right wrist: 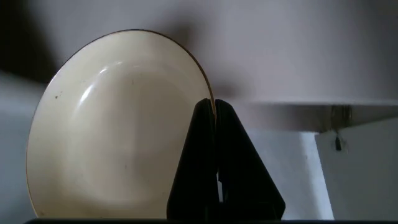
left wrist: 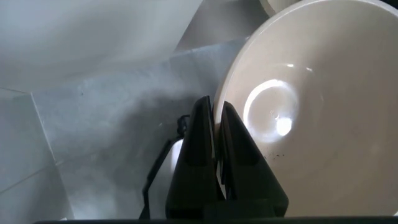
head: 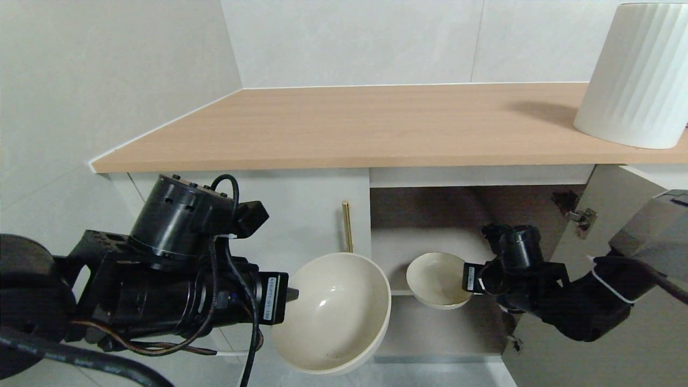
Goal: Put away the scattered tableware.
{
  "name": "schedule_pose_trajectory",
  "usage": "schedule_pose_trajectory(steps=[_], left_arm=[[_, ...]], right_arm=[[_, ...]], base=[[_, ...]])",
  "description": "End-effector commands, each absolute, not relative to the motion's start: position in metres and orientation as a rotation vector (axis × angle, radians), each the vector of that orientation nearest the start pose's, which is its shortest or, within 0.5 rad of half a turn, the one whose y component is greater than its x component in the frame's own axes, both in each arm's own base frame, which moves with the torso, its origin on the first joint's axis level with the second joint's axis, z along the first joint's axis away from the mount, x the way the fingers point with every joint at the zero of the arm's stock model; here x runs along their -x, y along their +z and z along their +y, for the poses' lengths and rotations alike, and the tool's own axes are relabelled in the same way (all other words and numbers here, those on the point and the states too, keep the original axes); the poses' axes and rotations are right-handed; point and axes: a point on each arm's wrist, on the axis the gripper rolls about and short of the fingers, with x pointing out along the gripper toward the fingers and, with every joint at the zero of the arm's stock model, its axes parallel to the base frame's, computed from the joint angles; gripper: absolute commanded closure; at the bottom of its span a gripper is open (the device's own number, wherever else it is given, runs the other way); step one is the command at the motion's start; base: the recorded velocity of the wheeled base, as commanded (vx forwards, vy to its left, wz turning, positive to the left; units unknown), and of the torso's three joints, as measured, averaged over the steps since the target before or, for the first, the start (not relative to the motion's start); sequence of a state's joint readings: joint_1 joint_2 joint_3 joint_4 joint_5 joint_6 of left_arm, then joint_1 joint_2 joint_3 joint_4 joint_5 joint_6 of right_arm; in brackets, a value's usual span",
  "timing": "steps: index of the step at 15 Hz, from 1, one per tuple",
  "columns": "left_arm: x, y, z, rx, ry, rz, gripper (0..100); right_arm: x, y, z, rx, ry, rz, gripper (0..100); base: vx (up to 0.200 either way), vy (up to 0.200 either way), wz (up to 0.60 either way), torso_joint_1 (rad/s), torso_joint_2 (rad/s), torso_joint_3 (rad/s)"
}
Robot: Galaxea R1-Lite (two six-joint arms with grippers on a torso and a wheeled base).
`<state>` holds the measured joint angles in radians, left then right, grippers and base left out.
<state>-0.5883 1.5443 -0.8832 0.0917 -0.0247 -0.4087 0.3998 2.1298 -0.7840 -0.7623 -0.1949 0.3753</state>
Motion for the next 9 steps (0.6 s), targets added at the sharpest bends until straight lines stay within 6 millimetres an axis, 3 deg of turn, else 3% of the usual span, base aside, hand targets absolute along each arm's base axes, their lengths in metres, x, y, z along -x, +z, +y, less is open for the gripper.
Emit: schedule_pose_trajectory(steps=[1, 9], left_arm=[[-0.209, 0.181, -0.14, 0.164, -0.42, 0.844, 100], [-0.211, 0.176, -0.142, 0.136, -0.396, 0.921, 100]], right_arm=[[-0.348, 0.006, 0.131, -0.181, 0.016, 0.643, 100], [-0.381, -0.017, 0.135, -0.224, -0.122, 0.587, 100]], base=[[0.0, 0.0, 0.0, 0.0, 0.0, 0.0], [0.0, 0.0, 0.0, 0.0, 0.0, 0.0]])
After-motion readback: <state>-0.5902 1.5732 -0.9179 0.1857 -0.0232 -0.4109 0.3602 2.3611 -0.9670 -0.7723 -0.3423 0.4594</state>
